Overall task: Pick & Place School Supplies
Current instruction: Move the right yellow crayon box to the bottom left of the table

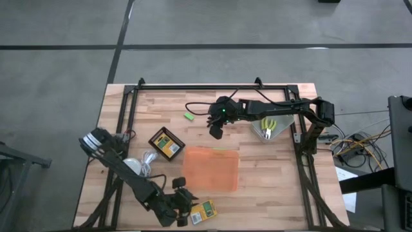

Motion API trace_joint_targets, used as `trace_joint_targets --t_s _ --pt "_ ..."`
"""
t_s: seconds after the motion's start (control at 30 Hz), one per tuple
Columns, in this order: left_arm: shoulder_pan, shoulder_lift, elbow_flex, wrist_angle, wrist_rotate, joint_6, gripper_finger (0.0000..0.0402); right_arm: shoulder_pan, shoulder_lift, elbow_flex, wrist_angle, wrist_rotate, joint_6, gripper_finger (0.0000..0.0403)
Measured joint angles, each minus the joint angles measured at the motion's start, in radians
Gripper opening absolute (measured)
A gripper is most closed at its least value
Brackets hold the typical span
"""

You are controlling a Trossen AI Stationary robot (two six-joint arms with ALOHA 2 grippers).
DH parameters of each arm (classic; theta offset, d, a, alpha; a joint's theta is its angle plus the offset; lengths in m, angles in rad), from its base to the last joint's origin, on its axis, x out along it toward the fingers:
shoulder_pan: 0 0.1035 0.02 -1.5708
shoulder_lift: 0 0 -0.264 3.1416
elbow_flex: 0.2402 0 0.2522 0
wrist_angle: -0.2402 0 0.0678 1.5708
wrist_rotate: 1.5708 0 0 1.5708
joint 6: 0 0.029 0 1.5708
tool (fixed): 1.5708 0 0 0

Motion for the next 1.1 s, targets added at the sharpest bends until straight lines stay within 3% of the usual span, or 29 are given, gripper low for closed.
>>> trace_joint_targets --t_s 0.13,0.37,0.73,1.1 --pt "0.0 0.031 0.0 0.012 0.052 -0.007 0.0089 0.0 0.0 0.0 0.0 0.0 0.0 0.0084" --pt "0.009 0.075 0.0 0.024 0.26 0.038 0.0086 0.0 0.0 0.0 0.001 0.0 0.0 0.0085" --pt "0.013 0.091 0.003 0.021 0.305 0.038 0.0085 0.0 0.0 0.0 0.001 0.0 0.0 0.0068" --pt "0.014 0.092 0.001 -0.051 0.333 -0.009 0.0085 0.0 0.0 0.0 0.001 0.0 0.0 0.0082"
